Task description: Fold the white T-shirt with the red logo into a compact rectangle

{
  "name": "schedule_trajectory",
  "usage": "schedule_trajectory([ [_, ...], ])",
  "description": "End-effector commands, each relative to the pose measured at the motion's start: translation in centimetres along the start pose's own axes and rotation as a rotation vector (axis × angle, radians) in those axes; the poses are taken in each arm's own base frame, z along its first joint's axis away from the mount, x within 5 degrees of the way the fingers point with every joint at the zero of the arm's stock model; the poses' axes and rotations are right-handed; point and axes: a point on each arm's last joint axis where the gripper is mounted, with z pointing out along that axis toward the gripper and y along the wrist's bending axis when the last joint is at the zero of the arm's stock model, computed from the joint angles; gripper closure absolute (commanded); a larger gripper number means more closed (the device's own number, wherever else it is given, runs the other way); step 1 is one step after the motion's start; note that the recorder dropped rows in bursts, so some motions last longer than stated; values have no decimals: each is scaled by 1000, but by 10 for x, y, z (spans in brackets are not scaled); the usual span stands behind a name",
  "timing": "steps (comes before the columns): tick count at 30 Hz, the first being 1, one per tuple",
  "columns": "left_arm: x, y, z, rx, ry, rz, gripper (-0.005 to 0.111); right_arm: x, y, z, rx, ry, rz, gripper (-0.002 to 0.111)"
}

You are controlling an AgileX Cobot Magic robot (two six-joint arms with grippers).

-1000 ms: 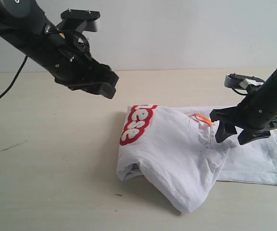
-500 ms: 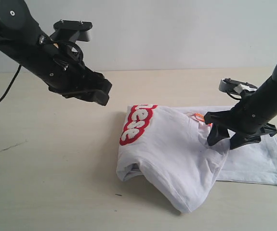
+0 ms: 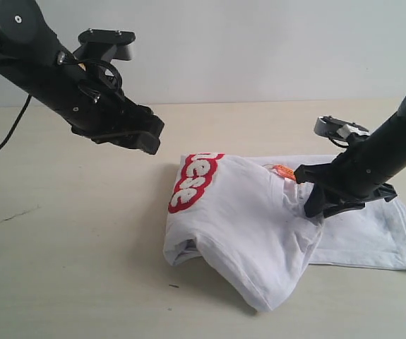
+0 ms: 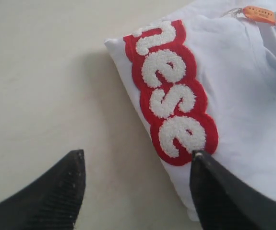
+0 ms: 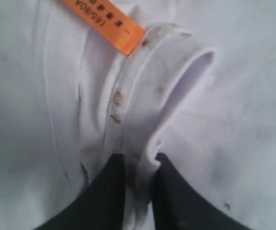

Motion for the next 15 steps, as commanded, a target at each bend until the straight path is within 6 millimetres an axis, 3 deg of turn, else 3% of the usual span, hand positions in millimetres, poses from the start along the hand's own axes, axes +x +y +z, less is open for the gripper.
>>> schedule_trajectory([
  [1, -2, 0, -5, 0, -29, -5, 45, -1, 2, -3, -18, 9, -44, 108],
  [3, -2, 0, -5, 0, -29, -5, 45, -3, 7, -13, -18, -18, -58, 108],
  [6, -2, 0, -3, 0, -24, -6, 45, -11, 26, -61, 5, -136, -138, 108],
  [9, -2, 0, -3, 0, -24, -6, 45, -15, 37, -122, 178, -263, -187, 108],
  [12, -2, 0, -3, 0, -24, -6, 45, -15, 31, -146, 346, -290, -184, 108],
  [15, -2, 0, -3, -1, -27, -6, 45, -15, 12, -154, 577, -248, -190, 108],
])
